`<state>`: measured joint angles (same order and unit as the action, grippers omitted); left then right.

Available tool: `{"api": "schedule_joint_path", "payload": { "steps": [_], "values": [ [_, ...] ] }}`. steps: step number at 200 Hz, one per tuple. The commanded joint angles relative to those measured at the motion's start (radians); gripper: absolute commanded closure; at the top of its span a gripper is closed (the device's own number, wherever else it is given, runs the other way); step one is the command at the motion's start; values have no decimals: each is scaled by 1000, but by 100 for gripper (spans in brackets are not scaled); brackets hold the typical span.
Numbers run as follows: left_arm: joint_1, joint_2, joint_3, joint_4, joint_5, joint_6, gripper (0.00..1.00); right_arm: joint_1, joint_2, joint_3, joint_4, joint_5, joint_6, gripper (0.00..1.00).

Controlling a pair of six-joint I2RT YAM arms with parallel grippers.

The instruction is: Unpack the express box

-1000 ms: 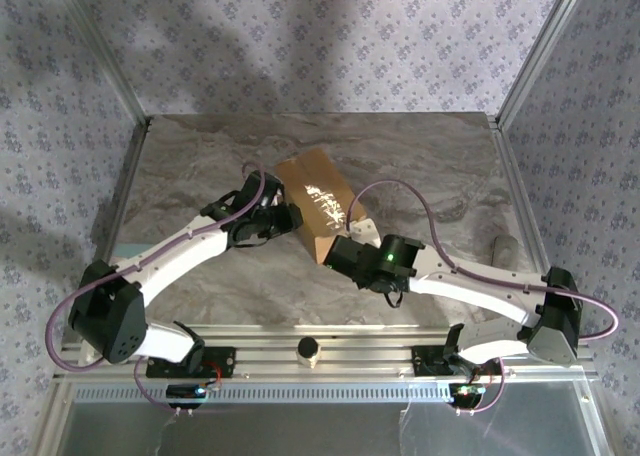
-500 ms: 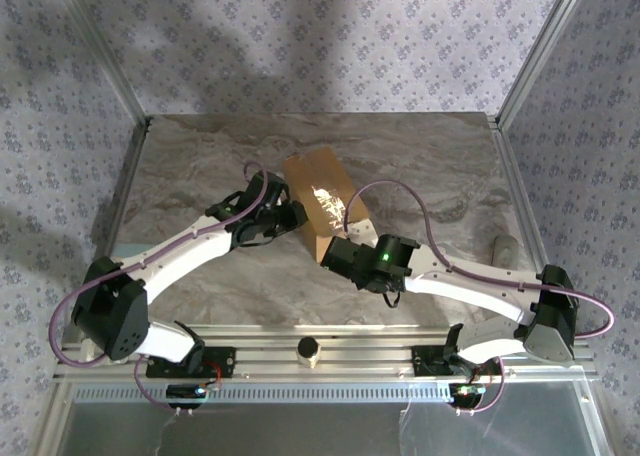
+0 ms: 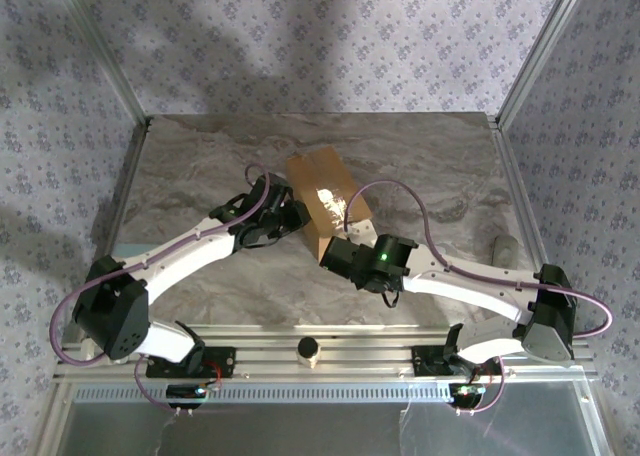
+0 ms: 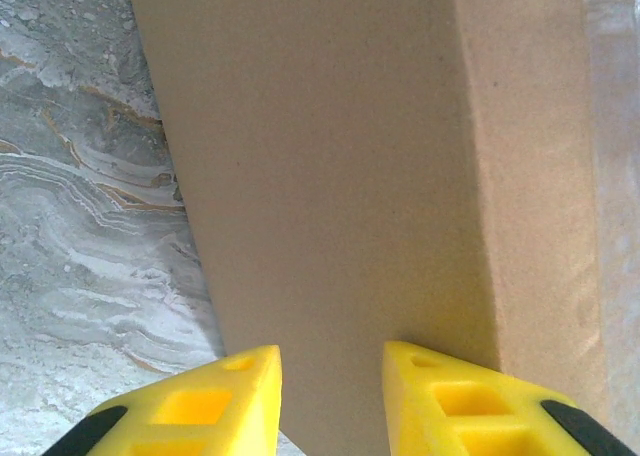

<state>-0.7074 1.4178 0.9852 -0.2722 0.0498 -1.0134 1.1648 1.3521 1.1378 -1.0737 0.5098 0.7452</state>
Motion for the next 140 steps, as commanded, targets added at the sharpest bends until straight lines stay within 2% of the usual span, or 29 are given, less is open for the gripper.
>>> {"api": "schedule_joint_path", "payload": {
  "steps": [1, 140],
  "values": [
    [-74, 38, 3, 121, 144, -12, 68, 53, 24, 47, 199, -122, -108, 100],
    [-92, 67, 11, 157, 150, -38, 68, 55, 34, 46, 252, -181, -155, 100]
  ]
}}
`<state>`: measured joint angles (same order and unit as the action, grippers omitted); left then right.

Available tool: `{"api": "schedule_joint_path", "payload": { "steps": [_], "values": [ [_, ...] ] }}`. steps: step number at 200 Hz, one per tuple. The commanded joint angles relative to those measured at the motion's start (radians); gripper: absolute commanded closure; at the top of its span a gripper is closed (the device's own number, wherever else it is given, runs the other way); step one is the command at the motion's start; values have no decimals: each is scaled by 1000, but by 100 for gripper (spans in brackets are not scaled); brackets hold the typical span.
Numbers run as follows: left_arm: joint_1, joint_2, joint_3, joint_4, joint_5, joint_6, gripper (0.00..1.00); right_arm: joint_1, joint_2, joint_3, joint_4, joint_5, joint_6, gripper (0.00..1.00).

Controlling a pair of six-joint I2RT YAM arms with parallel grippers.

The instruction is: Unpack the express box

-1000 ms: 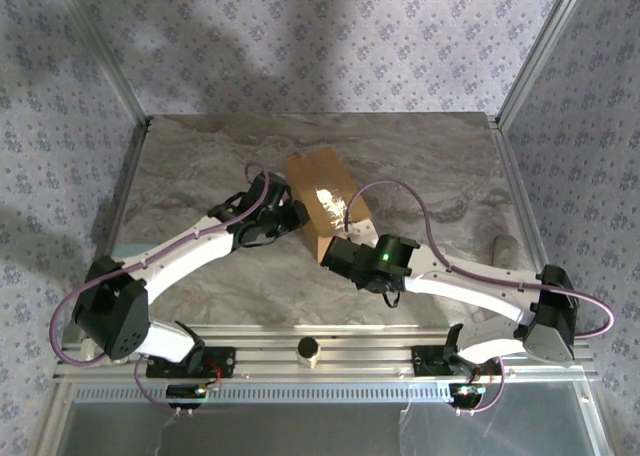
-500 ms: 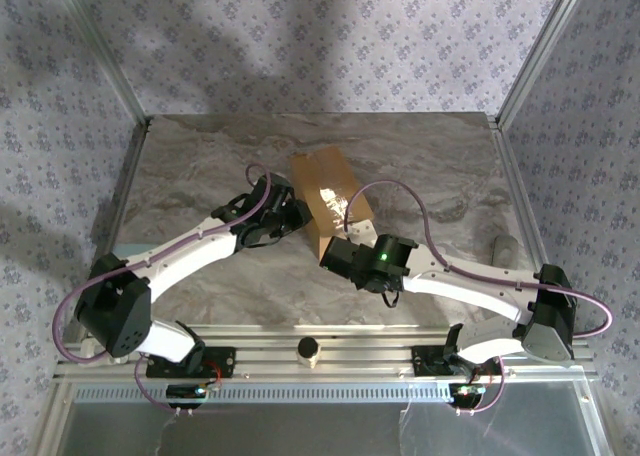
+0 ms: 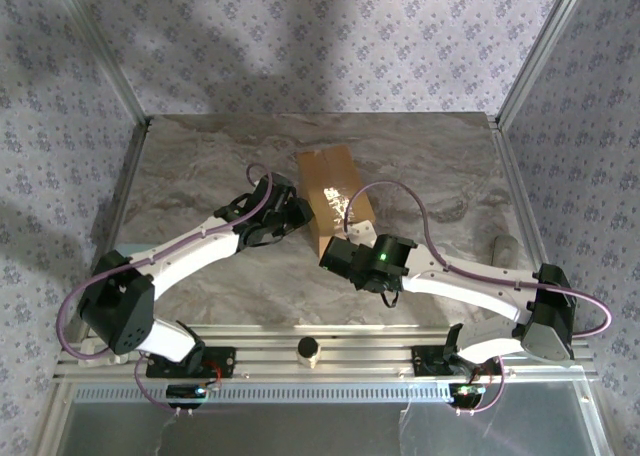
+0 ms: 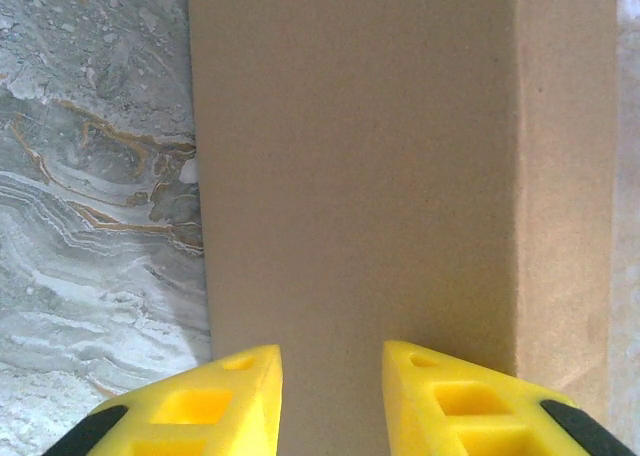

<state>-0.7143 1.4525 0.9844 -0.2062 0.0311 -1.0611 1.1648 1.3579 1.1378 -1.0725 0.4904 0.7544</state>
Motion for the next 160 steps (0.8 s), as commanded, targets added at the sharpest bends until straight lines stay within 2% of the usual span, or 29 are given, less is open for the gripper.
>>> {"api": "schedule_joint_path", "payload": {
  "steps": [1, 160],
  "values": [
    [-85, 33, 12, 91, 169, 9, 68, 56, 28, 46, 251, -162, -165, 100],
    [-85, 24, 26, 50, 146, 30, 68, 15, -87, -50, 314, -205, -232, 100]
  ]
}}
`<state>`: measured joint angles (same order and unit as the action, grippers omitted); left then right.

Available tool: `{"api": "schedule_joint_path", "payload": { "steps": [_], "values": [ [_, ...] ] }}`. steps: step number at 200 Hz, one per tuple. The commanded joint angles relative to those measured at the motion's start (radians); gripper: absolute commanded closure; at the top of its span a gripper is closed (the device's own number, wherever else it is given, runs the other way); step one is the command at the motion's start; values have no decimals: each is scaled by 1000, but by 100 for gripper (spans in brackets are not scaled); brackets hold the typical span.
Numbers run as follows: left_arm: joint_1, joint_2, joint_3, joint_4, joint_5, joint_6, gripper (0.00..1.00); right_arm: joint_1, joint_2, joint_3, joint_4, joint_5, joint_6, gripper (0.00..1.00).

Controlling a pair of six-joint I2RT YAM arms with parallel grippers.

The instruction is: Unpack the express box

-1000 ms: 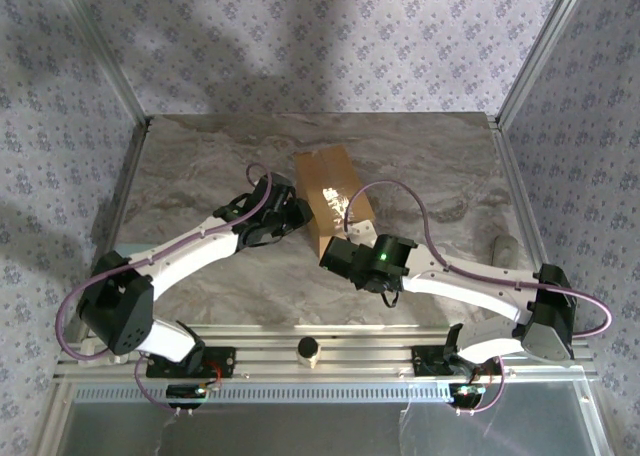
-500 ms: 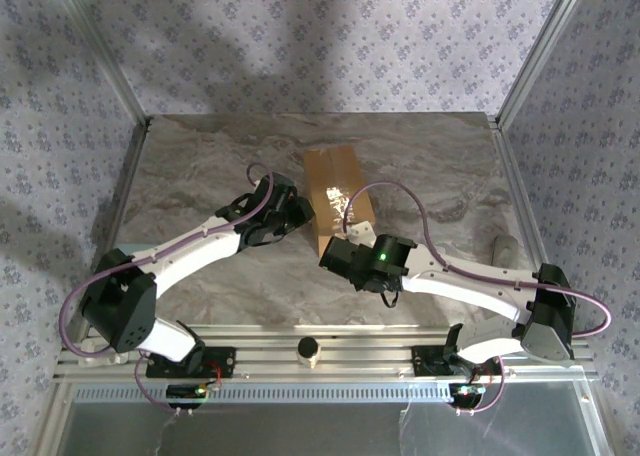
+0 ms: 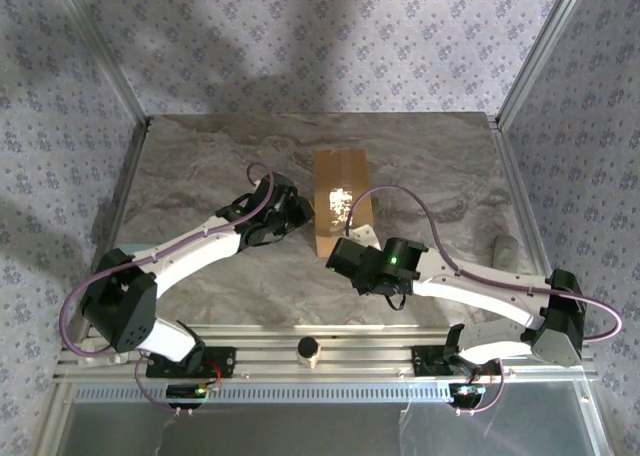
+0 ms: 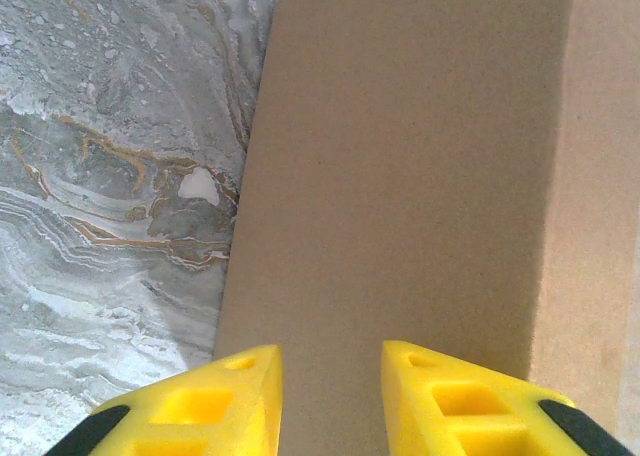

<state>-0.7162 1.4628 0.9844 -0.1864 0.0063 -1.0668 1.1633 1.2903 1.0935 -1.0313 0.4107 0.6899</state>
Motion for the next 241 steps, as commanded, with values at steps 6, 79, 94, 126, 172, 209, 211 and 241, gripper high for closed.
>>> {"api": "schedule_joint_path", "payload": {
  "steps": [6, 79, 94, 126, 172, 209, 211, 241],
  "values": [
    [-83, 12, 27, 29, 171, 35, 68, 15, -19, -6, 270, -124, -169, 100],
    [-134, -19, 26, 10, 118, 24, 69, 10, 57, 90, 129, -45, -147, 100],
    [-151, -24, 25, 6, 102, 16, 69, 9, 63, 115, 105, -35, -135, 100],
    [-182, -39, 19, 11, 70, -7, 69, -4, 63, 134, 68, -17, -115, 100],
    [-250, -19, 19, 57, 36, -44, 69, -16, 66, 134, 71, -15, -116, 100],
    [-273, 23, 39, 74, 36, -66, 69, -10, 58, 118, 104, -46, -134, 100],
    [-273, 26, 39, 75, 38, -69, 69, -9, 57, 117, 108, -50, -136, 100],
    [-274, 43, 41, 100, 37, -90, 69, 5, 36, 108, 155, -87, -154, 100]
  ]
}}
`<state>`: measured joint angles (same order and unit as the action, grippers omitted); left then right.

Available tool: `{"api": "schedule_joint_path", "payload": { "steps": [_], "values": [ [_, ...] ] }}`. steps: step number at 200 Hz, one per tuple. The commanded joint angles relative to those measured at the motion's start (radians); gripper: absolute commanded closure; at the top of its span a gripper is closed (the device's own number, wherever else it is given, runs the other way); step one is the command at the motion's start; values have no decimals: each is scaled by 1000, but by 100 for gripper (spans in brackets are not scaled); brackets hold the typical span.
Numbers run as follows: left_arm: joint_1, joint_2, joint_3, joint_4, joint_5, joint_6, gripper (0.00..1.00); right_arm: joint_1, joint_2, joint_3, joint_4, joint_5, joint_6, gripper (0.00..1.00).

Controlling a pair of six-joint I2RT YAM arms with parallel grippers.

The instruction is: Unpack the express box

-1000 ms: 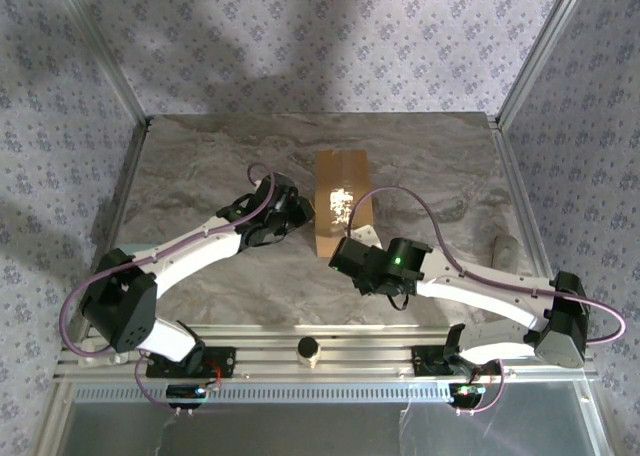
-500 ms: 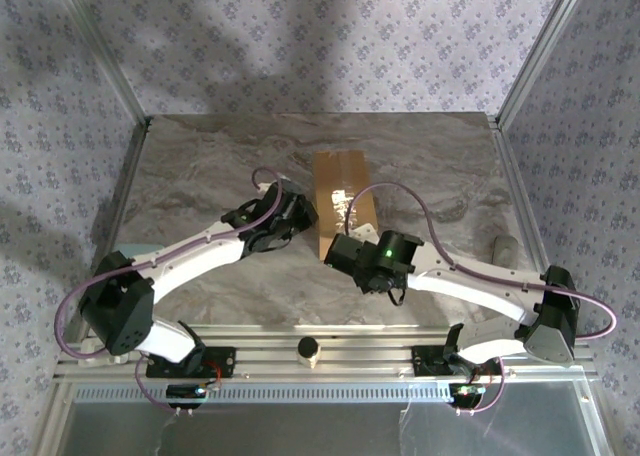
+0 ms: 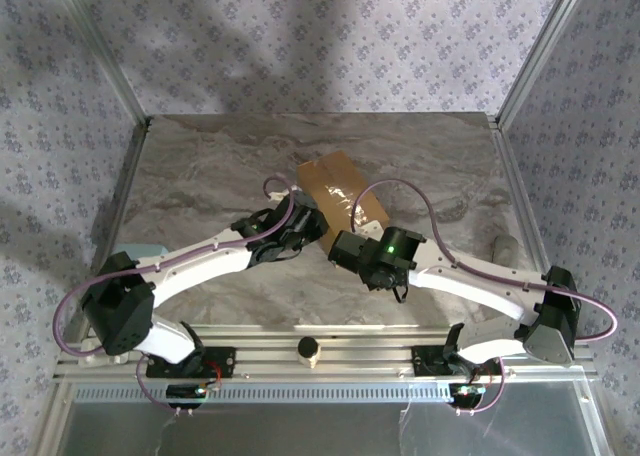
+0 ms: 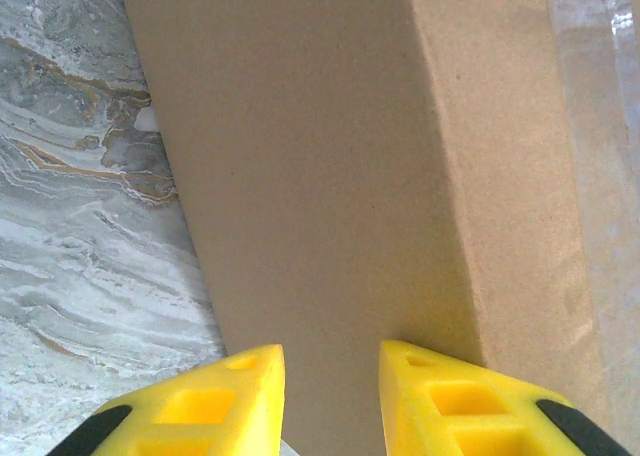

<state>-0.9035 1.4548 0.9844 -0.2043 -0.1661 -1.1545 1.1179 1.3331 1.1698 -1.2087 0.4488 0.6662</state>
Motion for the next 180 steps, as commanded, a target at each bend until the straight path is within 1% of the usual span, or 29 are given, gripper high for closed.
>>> {"api": "schedule_joint_path", "payload": {
  "steps": [1, 8, 32, 56, 95, 146, 180],
  "values": [
    [-86, 51, 41, 118, 209, -3, 69, 51, -7, 31, 333, -126, -131, 100],
    [-87, 52, 41, 123, 208, -8, 69, 55, -10, -2, 341, -134, -136, 100],
    [-86, 52, 49, 131, 197, -10, 69, 59, -14, -25, 355, -149, -146, 100],
    [-87, 43, 58, 109, 189, 7, 69, 55, -15, -49, 349, -133, -145, 100],
    [-86, -11, 68, -46, 133, 81, 68, 11, -45, -91, 322, -107, -156, 100],
    [-72, -97, 63, -236, 63, 172, 63, -49, -84, -108, 325, -102, -204, 100],
    [-21, -159, 53, -337, 42, 219, 62, -69, -81, -113, 342, -99, -240, 100]
  ]
}}
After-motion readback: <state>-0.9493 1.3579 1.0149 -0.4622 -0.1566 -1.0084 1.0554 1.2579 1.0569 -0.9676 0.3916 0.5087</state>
